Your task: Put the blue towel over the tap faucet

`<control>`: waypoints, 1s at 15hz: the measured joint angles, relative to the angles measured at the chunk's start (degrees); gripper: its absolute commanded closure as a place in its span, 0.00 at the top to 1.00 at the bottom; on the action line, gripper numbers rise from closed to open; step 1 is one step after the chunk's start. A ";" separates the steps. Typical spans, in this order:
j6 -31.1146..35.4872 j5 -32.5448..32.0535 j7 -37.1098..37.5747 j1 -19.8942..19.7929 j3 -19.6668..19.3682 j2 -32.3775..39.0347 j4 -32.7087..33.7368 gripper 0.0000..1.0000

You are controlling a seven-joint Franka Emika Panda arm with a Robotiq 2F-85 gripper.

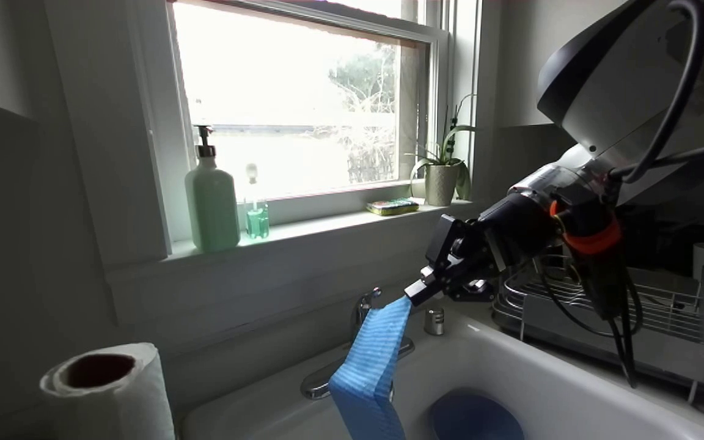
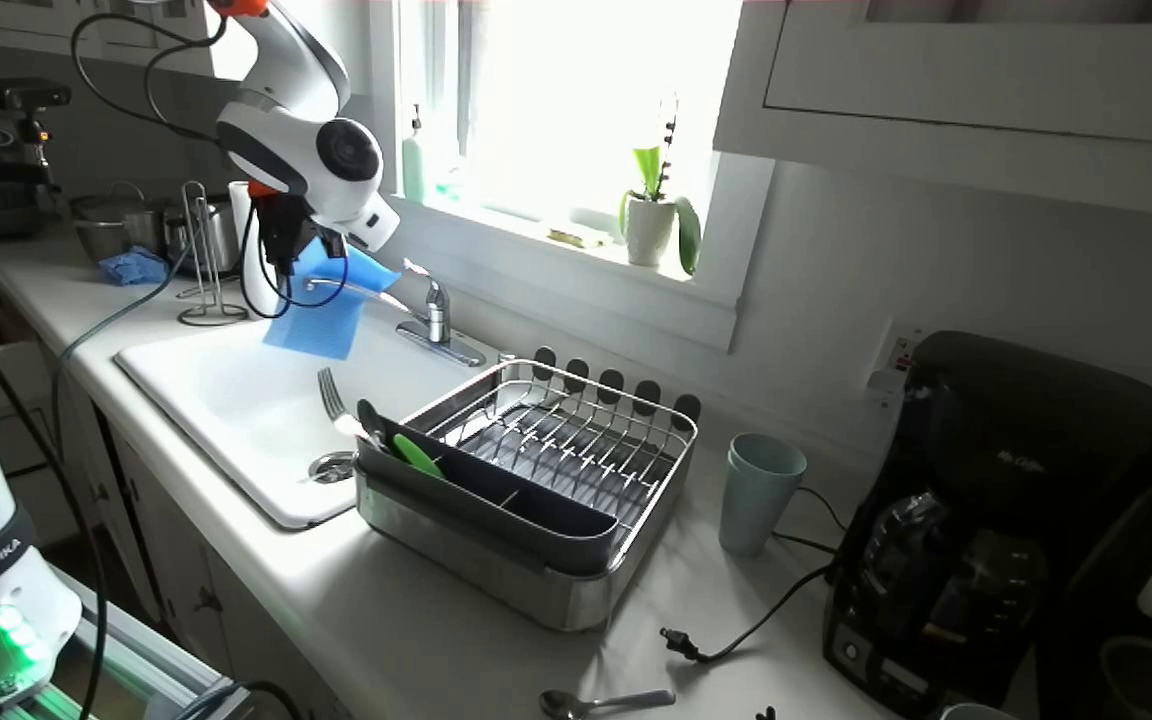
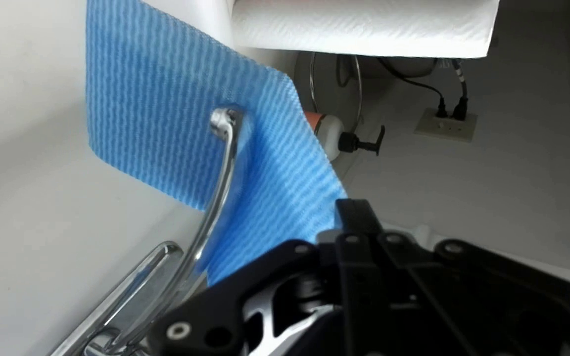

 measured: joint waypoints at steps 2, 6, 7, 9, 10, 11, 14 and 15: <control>-0.38 -0.92 1.32 -0.48 -0.63 -0.09 -0.37 0.01; 0.54 -1.66 3.63 -2.22 -2.21 -1.88 -3.37 0.01; 1.28 -2.07 4.23 -2.73 -2.50 -2.66 -4.51 0.01; 2.93 -3.41 6.04 -3.60 -2.73 -4.41 -6.62 0.01; 4.16 -4.33 7.26 -3.85 -2.72 -5.16 -7.30 0.02; 5.04 -5.00 8.26 -4.00 -2.72 -5.72 -7.73 0.02; 5.59 -5.17 9.06 -4.01 -2.69 -6.27 -7.88 0.02; 5.59 -5.17 9.11 -4.02 -2.68 -6.27 -7.89 0.02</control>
